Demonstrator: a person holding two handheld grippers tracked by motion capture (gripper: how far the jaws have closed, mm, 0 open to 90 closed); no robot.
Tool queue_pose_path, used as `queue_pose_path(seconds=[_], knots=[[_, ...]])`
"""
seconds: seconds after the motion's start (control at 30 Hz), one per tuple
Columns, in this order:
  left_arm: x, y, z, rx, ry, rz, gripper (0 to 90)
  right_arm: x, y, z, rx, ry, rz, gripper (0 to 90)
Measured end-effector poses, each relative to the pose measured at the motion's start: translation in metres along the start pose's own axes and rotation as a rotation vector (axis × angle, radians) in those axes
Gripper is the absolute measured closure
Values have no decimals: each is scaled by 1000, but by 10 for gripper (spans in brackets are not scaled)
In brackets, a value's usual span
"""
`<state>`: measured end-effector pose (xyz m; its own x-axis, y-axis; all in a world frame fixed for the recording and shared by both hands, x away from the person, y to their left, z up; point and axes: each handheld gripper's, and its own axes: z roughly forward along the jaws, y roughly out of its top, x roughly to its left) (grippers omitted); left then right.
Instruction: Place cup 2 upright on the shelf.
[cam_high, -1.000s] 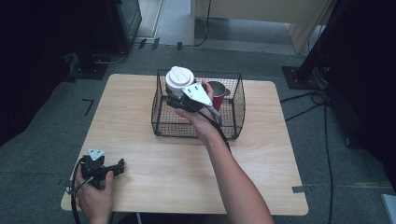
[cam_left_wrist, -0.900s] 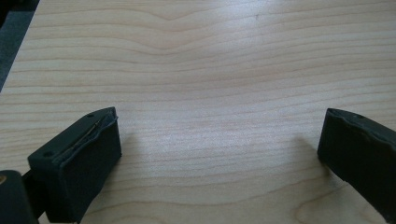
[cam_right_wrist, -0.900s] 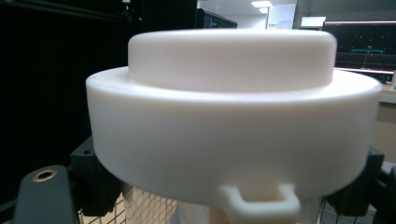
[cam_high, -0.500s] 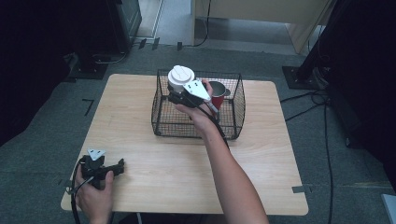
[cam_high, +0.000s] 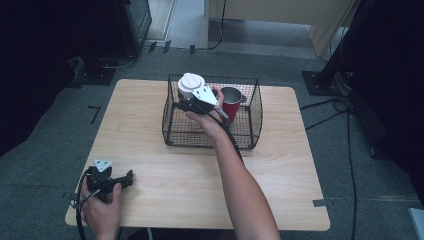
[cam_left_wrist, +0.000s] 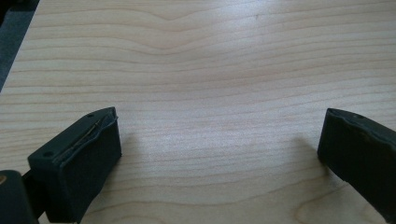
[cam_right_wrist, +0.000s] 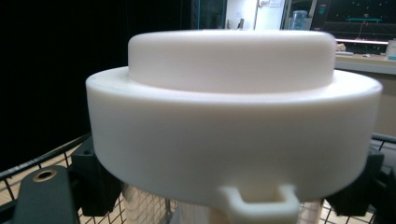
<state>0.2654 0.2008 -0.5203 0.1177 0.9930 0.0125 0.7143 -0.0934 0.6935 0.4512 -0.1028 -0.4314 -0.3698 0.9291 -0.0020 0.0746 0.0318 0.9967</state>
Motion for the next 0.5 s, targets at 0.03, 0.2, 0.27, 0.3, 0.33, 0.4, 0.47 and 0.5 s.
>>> queue_pose_path(seconds=[0.03, 0.2, 0.27, 0.3, 0.33, 0.4, 0.47, 0.5], knots=[[0, 0, 0, 0, 0, 0, 1, 0, -1, 1, 2, -1, 1, 157], [0, 0, 0, -1, 0, -2, 0, 0, -6, 5, 21, -11, 15, 157], [0, 0, 0, 0, 0, -1, 1, -1, -8, 6, 33, -9, 18, 157], [0, 0, 0, 0, 0, -1, 0, -2, -9, 7, 37, -9, 8, 157], [0, 0, 0, 0, 0, -1, 0, -3, -12, 8, 47, -13, 2, 157], [0, 0, 0, 0, 0, -1, 0, -4, -13, 9, 49, -14, 4, 157], [0, 0, 0, 0, 0, -1, 0, -5, -14, 10, 55, -14, 9, 157], [0, 0, 0, 0, 0, -1, 1, -5, -14, 10, 57, -14, 10, 157]])
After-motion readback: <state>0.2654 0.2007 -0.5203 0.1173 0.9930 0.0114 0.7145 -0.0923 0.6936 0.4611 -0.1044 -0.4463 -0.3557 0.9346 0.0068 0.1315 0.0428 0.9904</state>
